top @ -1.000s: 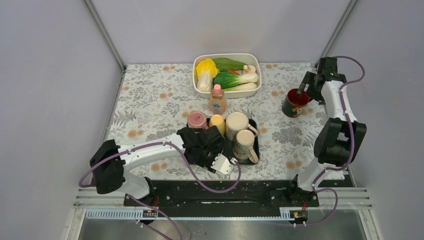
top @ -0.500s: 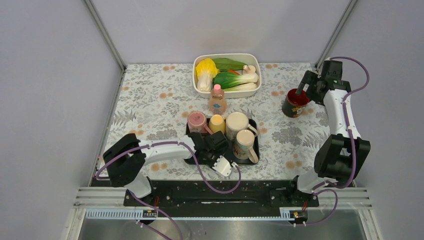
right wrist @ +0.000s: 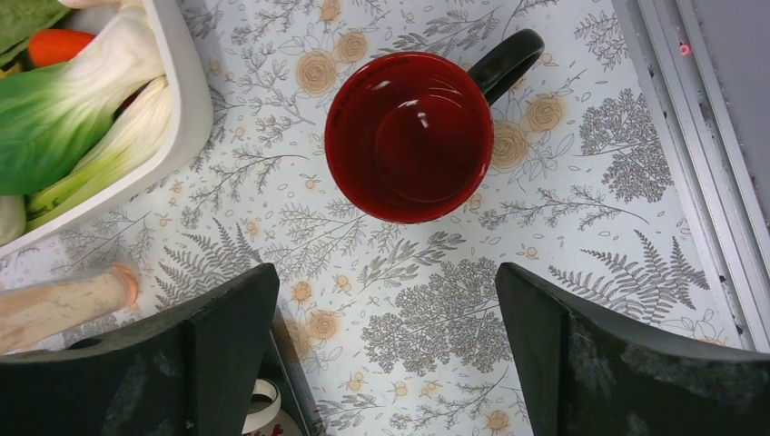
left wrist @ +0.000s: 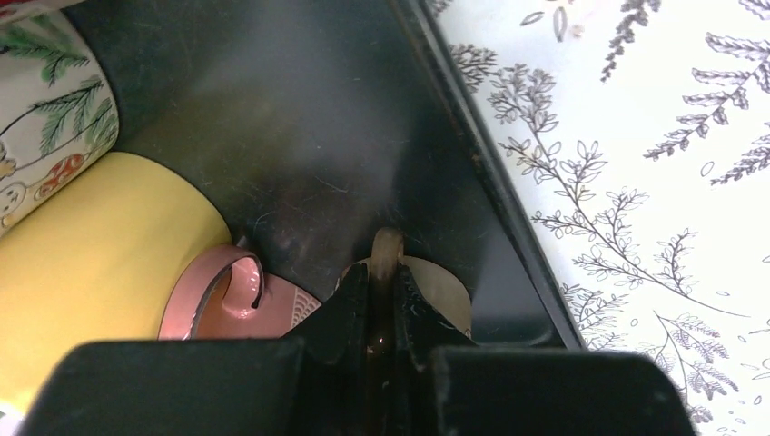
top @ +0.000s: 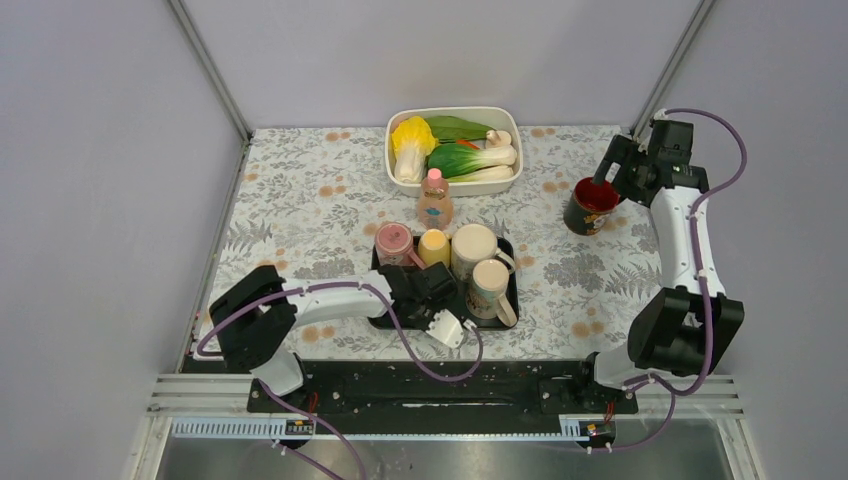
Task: Turn the mug right side up
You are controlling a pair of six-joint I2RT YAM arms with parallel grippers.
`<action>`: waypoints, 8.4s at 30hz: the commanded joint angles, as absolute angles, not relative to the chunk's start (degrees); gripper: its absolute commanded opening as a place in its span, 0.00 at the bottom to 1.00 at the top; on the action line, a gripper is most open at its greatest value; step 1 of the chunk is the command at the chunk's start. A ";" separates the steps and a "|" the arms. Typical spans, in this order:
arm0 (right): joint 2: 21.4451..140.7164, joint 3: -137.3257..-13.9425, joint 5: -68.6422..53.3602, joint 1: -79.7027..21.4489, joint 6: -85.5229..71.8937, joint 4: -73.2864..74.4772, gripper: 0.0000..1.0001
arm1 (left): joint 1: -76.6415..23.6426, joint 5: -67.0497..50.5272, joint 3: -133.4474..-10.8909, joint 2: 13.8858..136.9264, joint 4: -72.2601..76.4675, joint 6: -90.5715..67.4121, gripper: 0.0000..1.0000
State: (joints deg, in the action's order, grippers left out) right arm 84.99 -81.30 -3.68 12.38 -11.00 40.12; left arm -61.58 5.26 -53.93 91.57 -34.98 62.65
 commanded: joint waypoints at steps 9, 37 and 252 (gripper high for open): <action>75.56 -81.07 -17.94 6.07 -8.59 39.29 0.99 | -51.11 -12.89 -72.51 82.32 -43.03 43.17 0.00; 68.74 -62.76 -39.52 -36.79 -26.81 -16.02 0.95 | -30.40 -30.07 -100.82 75.35 -40.01 0.18 0.00; 66.20 -71.37 -15.05 -39.90 -16.83 17.45 0.00 | -16.97 -44.47 -84.23 72.53 -35.24 -9.87 0.95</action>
State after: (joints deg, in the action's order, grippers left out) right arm 69.84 -69.17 -11.75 -40.05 -20.45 23.42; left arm -17.12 -45.60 -83.31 75.33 -34.39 -16.10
